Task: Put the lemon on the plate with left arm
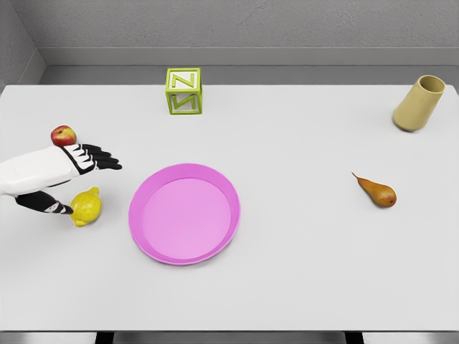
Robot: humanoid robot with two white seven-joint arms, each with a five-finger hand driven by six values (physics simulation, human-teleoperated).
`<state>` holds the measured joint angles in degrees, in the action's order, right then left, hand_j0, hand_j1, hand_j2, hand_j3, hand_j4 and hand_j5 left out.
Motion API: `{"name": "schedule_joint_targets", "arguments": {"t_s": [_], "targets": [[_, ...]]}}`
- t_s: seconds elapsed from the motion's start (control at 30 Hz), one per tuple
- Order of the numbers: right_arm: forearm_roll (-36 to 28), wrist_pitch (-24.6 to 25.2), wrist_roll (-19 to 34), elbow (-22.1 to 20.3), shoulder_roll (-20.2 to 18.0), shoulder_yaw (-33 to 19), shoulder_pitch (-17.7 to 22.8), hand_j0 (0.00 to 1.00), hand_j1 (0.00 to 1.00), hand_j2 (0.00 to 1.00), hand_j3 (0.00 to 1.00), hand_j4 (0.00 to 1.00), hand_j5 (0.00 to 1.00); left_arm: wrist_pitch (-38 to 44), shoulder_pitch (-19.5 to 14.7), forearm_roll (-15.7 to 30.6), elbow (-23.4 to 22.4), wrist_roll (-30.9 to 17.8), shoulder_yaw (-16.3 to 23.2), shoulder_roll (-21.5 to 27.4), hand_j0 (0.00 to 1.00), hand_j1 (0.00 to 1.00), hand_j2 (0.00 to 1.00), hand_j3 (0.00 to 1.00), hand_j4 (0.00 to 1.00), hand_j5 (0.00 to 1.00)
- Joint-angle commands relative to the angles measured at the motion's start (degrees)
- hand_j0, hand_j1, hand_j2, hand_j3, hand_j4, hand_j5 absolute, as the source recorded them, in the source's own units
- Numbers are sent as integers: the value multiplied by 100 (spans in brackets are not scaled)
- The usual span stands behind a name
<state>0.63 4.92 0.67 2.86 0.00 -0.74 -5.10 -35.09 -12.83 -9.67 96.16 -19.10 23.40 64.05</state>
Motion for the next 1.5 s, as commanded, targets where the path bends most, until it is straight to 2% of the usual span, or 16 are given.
{"name": "schedule_joint_targets", "arguments": {"t_s": [0.0,0.17,0.23,0.37,0.47,0.6,0.67,0.9,1.0,1.47], "targets": [[-10,0,-6,13,0,-14,9,100,100,100,100,100,100,9,0,26,0,3,-2,11,100,100,100,100,100,100],[-10,17,12,21,0,3,141,100,100,100,100,100,100,9,9,0,8,3,-2,2,100,100,100,100,100,100],[-10,17,12,21,0,3,141,100,100,100,100,100,100,9,26,-518,8,3,-11,-33,100,100,100,100,100,100],[-10,17,3,21,0,3,141,100,100,100,100,100,100,9,18,-589,70,12,-46,2,100,100,100,100,100,100],[-10,17,12,21,0,3,141,100,100,100,100,100,100,9,18,-1177,26,29,-152,-95,100,100,100,100,100,100],[-10,17,12,21,0,3,141,100,100,100,100,100,100,9,9,-1362,-62,47,-169,-218,100,100,100,100,100,100],[-10,17,12,21,0,3,141,100,100,100,100,100,100,9,18,-1687,-202,47,-152,-429,100,100,100,100,100,100],[-10,17,12,21,0,3,141,100,100,100,100,100,100,9,18,-1723,-607,-23,-152,-394,100,100,100,100,100,100],[-10,17,12,21,0,3,141,100,100,100,100,100,100,9,18,-1723,-545,-375,-125,-446,100,100,100,100,100,100],[-10,17,3,21,0,3,141,100,100,100,100,100,100,9,18,-1740,-431,-331,-72,-560,100,100,100,100,100,100]]}}
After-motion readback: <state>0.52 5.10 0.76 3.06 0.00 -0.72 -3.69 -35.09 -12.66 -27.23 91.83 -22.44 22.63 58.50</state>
